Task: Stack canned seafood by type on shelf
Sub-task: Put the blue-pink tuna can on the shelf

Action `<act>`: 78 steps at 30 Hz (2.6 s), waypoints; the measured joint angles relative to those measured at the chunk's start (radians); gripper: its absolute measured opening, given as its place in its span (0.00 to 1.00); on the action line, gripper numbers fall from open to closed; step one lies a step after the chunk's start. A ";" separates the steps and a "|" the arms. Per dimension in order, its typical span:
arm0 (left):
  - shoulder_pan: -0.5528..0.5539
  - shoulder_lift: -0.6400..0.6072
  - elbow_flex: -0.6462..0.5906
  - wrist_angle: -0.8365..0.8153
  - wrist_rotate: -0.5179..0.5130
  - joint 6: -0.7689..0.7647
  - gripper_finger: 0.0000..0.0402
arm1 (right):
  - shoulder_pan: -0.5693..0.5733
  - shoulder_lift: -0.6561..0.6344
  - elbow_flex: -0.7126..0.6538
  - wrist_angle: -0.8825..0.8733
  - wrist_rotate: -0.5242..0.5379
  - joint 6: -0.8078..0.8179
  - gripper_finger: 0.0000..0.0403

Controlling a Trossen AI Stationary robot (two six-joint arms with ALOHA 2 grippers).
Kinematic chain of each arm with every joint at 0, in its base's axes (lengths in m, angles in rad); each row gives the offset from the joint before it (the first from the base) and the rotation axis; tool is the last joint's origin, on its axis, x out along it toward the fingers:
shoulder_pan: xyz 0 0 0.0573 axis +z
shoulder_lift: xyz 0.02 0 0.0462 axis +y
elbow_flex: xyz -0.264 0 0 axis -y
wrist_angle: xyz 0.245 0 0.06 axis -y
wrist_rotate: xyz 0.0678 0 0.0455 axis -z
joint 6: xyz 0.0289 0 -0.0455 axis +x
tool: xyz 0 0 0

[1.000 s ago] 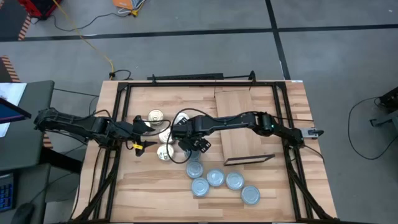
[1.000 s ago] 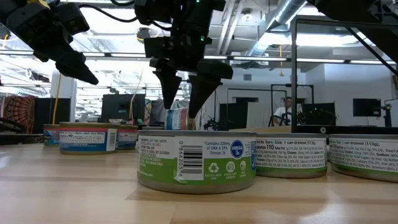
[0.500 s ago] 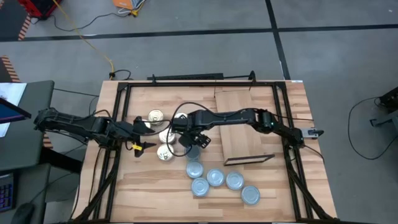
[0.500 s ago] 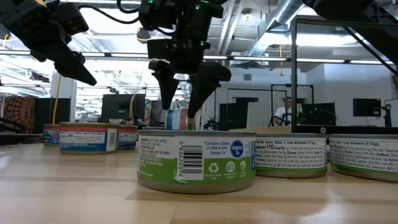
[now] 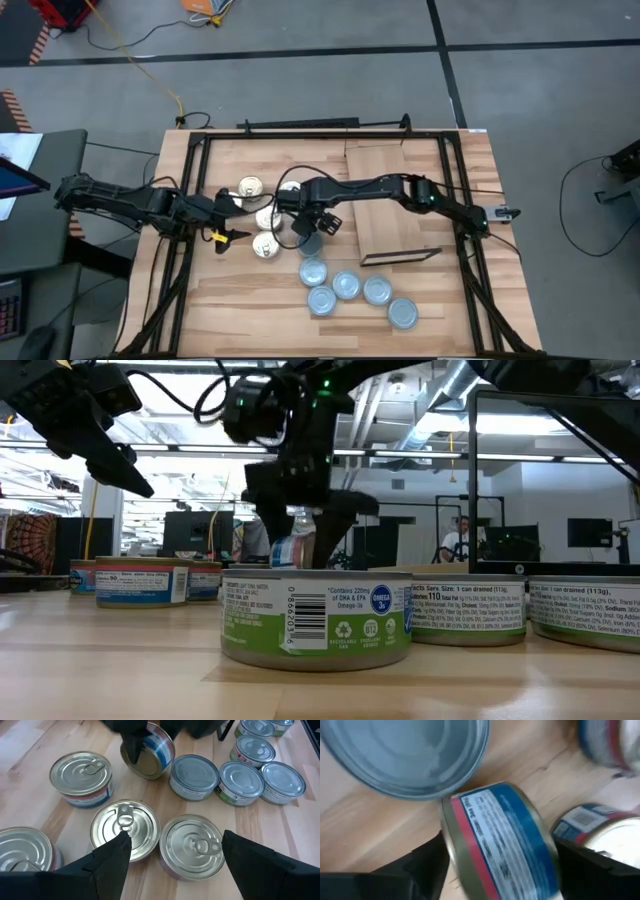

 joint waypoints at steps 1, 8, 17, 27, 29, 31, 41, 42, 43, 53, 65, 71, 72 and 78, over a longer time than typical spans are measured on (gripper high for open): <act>0.000 0.000 0.000 0.002 0.003 0.001 0.75 | -0.001 0.002 -0.001 -0.006 0.000 0.001 0.77; 0.000 0.000 0.000 0.004 -0.010 0.037 0.75 | -0.004 -0.003 0.000 -0.024 -0.007 0.016 0.54; 0.000 0.000 0.000 0.161 -0.244 0.144 0.75 | -0.044 -0.003 0.114 -0.203 -0.006 0.107 0.50; 0.000 -0.001 -0.028 0.573 -0.385 0.470 0.75 | -0.124 -0.093 0.168 -0.328 -0.035 0.368 0.52; 0.000 -0.001 -0.071 0.652 -0.373 0.486 0.75 | -0.150 -0.107 0.168 -0.368 -0.086 0.418 0.51; 0.000 0.001 -0.127 0.749 -0.379 0.499 0.75 | -0.178 -0.126 0.168 -0.396 -0.151 0.463 0.51; 0.000 0.000 -0.260 0.939 -0.379 0.430 0.75 | -0.329 -0.180 0.094 -0.395 -0.336 0.578 0.54; -0.001 0.001 -0.260 0.929 -0.370 0.423 0.75 | -0.347 -0.187 0.066 -0.396 -0.361 0.586 0.54; -0.001 0.001 -0.260 0.925 -0.363 0.417 0.75 | -0.363 -0.198 0.037 -0.396 -0.381 0.591 0.53; -0.001 0.000 -0.260 0.896 -0.345 0.439 0.75 | -0.449 -0.419 -0.381 -0.243 -0.480 0.663 0.55; -0.001 0.000 -0.260 0.906 -0.345 0.446 0.75 | -0.560 -0.577 -0.682 -0.011 -0.479 0.758 0.58; -0.001 0.000 -0.260 0.906 -0.330 0.444 0.75 | -0.605 -0.577 -0.681 -0.025 -0.481 0.783 0.63; -0.001 0.000 -0.260 0.906 -0.317 0.444 0.75 | -0.610 -0.577 -0.681 -0.032 -0.486 0.783 0.63; -0.001 0.000 -0.259 0.905 -0.292 0.458 0.75 | -0.653 -0.577 -0.681 -0.050 -0.555 0.787 0.63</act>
